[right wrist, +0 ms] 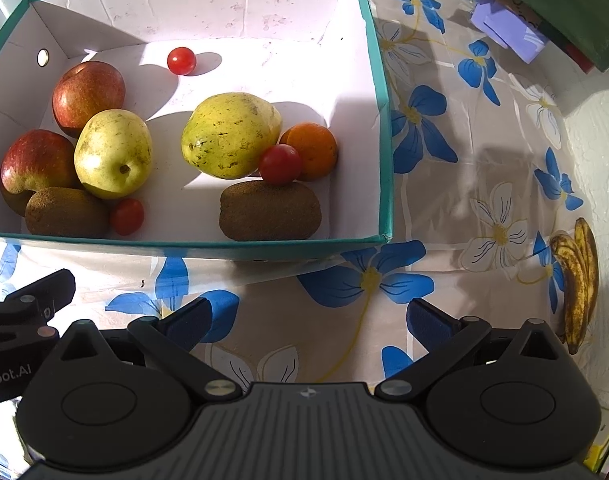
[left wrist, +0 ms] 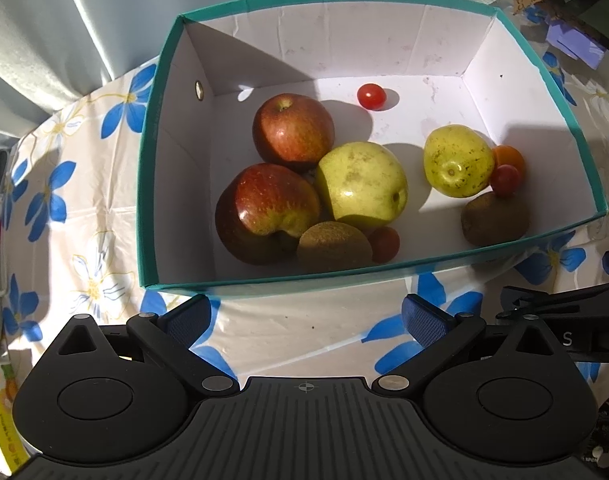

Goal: Organize fruits

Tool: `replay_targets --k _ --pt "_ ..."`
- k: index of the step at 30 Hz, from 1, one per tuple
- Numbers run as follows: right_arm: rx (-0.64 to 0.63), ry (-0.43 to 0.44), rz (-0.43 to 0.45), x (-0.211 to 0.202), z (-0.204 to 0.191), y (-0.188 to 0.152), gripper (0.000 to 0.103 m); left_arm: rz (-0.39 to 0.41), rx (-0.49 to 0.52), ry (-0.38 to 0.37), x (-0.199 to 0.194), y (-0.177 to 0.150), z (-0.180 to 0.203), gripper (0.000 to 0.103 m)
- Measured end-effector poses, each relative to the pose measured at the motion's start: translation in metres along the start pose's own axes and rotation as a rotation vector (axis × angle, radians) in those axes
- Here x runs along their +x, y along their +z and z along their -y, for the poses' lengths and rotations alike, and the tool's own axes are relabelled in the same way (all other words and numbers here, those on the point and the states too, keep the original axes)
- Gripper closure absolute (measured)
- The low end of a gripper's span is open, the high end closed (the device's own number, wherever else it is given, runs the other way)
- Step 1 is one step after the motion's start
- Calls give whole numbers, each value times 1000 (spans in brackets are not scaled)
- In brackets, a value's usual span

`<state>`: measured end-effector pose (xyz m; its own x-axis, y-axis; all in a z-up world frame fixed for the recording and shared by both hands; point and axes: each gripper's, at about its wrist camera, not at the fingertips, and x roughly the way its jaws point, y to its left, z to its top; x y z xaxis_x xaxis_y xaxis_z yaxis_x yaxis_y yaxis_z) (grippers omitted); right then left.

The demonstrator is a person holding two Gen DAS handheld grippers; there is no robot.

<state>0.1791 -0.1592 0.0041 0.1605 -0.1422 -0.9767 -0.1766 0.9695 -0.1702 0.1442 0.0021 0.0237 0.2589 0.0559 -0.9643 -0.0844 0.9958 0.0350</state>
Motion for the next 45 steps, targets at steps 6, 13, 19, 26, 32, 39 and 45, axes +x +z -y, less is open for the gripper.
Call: replay_targets --k 6,13,19,26,32,39,45 --pt "8 3 1 2 3 0 0 -15 11 -3 3 0 1 0" --pt "8 -3 9 2 3 -1 0 -11 23 -5 3 -1 4 0" --pt "6 -3 16 1 3 -1 0 -8 19 -10 2 -1 3 0" --pt "-1 -6 21 0 2 0 0 0 21 7 1 -1 4 0" --pt "-8 -5 29 -1 1 0 0 8 17 11 -1 -2 4 0" --pt "-13 -5 29 -1 0 1 0 5 13 7 0 -2 2 0" --pt "-16 -10 32 0 -1 3 0 4 8 10 0 -1 3 0"
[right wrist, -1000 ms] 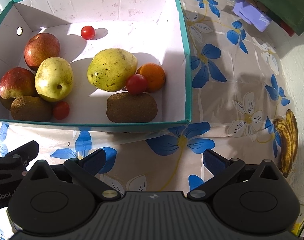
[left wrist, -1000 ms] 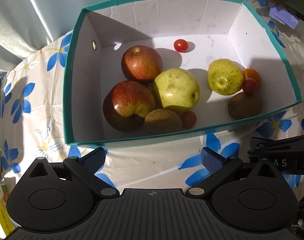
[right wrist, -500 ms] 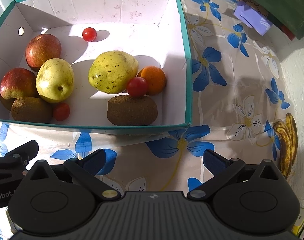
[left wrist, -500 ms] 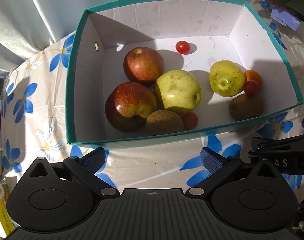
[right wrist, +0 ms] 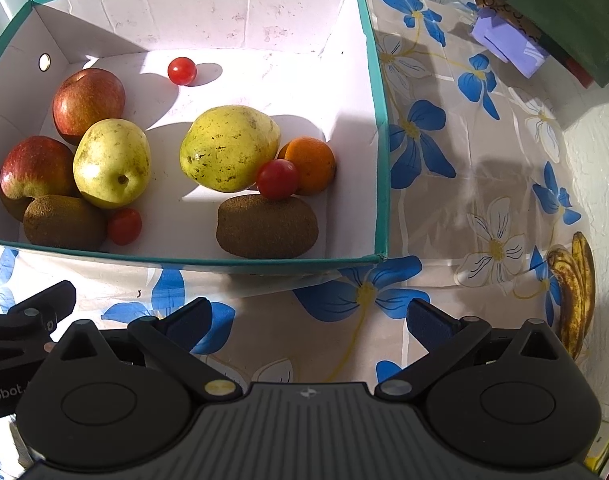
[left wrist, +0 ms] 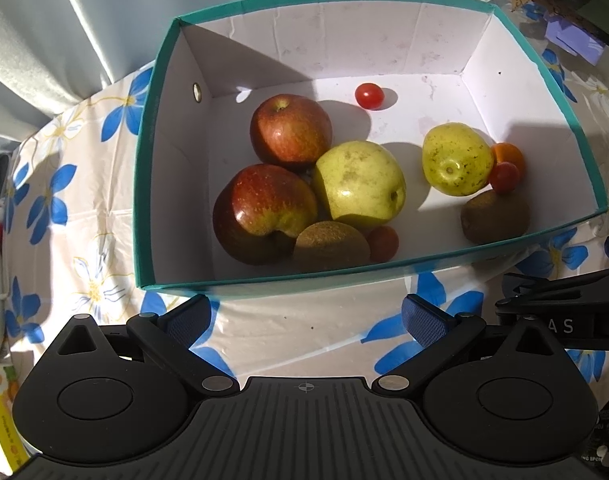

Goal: Organize fruits

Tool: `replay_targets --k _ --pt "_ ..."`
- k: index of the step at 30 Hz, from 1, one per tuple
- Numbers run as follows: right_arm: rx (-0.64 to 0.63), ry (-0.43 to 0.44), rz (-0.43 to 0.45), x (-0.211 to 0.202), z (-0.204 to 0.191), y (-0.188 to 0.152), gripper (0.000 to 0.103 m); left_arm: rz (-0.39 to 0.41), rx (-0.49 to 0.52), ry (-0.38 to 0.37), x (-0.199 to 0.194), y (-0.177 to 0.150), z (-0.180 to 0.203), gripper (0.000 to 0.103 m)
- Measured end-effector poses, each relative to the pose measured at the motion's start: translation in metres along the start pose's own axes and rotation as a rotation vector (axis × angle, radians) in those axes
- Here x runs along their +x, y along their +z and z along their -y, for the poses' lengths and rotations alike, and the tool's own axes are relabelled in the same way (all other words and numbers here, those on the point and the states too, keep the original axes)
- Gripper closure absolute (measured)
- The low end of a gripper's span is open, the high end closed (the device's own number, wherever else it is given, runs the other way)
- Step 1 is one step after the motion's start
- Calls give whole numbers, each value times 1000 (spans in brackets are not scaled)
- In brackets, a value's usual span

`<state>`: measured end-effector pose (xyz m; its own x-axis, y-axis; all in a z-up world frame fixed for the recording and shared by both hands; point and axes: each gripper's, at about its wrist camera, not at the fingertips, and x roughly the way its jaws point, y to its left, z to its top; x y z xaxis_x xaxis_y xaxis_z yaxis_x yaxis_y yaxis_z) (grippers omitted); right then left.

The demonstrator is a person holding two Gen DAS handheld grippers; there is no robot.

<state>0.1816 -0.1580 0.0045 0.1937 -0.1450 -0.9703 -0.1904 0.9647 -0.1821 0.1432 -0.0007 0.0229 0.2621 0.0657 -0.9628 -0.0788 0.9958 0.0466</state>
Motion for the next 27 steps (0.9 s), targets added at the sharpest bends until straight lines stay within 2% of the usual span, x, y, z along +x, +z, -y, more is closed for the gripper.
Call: replay_targets --k 27 --pt "2 2 -2 1 0 0 0 -9 9 1 2 1 0 0"
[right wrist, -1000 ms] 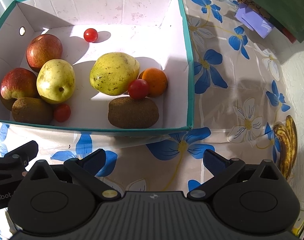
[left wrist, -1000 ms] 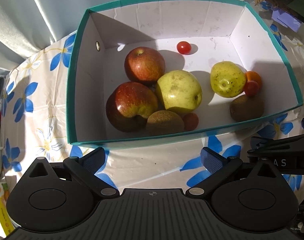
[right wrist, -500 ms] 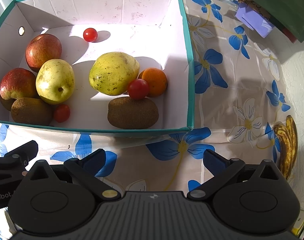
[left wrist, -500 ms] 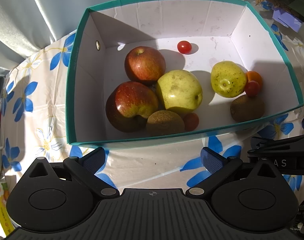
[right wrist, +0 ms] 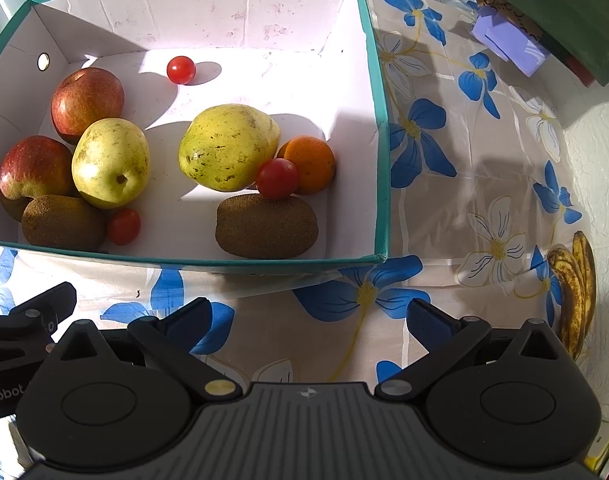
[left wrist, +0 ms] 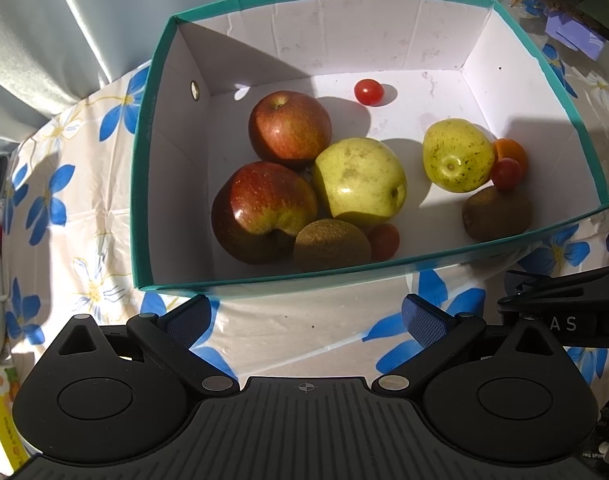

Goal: Organize fruits

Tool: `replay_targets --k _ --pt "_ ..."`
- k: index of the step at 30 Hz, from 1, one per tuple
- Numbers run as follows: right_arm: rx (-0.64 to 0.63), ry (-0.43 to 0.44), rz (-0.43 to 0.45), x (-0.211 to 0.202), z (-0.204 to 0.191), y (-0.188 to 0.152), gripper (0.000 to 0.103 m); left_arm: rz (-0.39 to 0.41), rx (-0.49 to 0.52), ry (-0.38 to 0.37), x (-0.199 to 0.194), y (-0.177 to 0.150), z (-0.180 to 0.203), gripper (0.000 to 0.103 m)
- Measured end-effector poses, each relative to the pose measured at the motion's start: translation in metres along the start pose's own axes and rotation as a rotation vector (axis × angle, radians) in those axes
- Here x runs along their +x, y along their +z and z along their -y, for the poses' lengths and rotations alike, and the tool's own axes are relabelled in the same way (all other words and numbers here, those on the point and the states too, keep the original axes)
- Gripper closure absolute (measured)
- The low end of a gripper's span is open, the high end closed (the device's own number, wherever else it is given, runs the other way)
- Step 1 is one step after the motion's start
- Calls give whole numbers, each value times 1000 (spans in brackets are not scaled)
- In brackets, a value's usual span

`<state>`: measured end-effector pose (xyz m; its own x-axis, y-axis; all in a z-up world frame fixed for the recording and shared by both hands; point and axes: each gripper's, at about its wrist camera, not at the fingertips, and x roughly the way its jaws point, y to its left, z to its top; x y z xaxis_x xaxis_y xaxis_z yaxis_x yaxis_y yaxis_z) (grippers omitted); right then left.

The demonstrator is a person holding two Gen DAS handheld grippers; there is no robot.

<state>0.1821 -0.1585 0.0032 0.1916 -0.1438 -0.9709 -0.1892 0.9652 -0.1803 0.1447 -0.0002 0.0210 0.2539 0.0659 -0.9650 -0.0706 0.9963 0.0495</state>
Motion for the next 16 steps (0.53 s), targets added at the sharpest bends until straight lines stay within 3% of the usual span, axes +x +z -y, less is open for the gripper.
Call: replay_targets --k 16 --pt "-6 0 0 1 -1 1 0 -7 4 22 1 0 -1 0"
